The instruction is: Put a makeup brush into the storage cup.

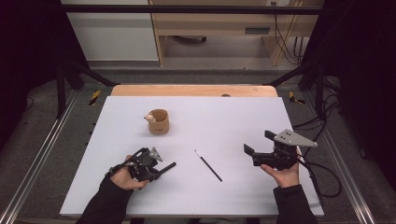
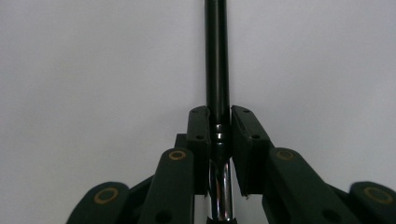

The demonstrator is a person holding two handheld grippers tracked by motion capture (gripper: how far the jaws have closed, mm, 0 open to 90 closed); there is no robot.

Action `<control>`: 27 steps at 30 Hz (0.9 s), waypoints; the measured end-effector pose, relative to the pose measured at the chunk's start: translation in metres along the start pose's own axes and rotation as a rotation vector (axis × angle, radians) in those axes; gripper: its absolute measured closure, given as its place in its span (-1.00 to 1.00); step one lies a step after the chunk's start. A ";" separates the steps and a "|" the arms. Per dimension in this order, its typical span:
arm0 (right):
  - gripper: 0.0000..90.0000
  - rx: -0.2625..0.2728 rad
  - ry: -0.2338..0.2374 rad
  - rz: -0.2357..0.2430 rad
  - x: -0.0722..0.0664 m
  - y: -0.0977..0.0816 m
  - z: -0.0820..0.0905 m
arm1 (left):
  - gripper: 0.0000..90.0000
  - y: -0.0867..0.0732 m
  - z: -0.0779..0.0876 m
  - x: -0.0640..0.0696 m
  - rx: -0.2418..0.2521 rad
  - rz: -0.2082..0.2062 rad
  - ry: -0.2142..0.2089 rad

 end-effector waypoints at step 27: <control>-0.87 0.000 0.007 0.011 -0.002 0.001 0.000 | 0.75 -0.001 0.017 0.002 0.078 -0.027 0.026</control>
Point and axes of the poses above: each handheld gripper's, and its own axes: z roughly backward along the jaws, y roughly out of its top, x roughly to its right, the point moved 1 cm from there along -z, roughly forward along the jaws, and after that the axes turned 4 degrees about -x, right-handed, at the moved point
